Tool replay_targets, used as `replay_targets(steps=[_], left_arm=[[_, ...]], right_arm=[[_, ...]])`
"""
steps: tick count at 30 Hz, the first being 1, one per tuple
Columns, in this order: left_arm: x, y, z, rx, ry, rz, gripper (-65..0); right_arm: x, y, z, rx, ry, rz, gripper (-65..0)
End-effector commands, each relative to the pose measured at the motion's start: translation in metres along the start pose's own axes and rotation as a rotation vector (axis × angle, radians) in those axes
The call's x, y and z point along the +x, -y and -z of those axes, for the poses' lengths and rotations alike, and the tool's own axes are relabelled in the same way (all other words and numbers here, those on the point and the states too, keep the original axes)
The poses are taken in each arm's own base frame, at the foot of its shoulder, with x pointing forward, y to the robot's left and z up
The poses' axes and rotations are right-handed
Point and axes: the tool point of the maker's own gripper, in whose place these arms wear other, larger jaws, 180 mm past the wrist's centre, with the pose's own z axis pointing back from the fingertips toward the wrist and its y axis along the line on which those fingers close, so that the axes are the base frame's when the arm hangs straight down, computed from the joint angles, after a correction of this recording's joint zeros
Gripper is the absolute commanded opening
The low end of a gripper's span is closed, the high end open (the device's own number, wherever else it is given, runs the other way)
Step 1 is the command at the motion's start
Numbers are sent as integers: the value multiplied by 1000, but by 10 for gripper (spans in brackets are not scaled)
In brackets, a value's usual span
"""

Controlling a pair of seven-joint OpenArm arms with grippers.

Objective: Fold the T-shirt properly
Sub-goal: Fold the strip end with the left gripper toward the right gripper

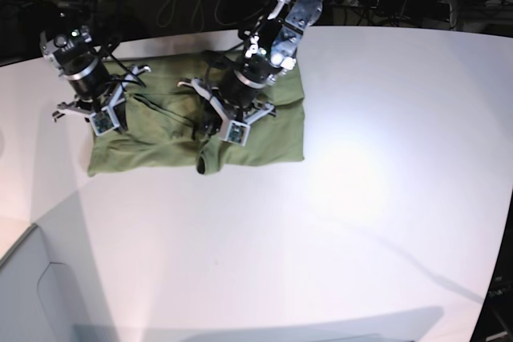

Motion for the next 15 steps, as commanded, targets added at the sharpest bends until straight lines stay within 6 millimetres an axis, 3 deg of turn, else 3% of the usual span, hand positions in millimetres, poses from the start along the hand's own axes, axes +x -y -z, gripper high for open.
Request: replay_targets(steps=[1,9,15], left_arm=[[14,8,0,-27,45,-5,-650],[8,28,-1,-76,30,23,-640],[7,28,-1,-73,30,19,-635]], right_arm=[[11,2,-3,2,42,-14,-649],[11,1,-3,4,41,-14,-649],[11,0,-3,7,41,-13,-649]])
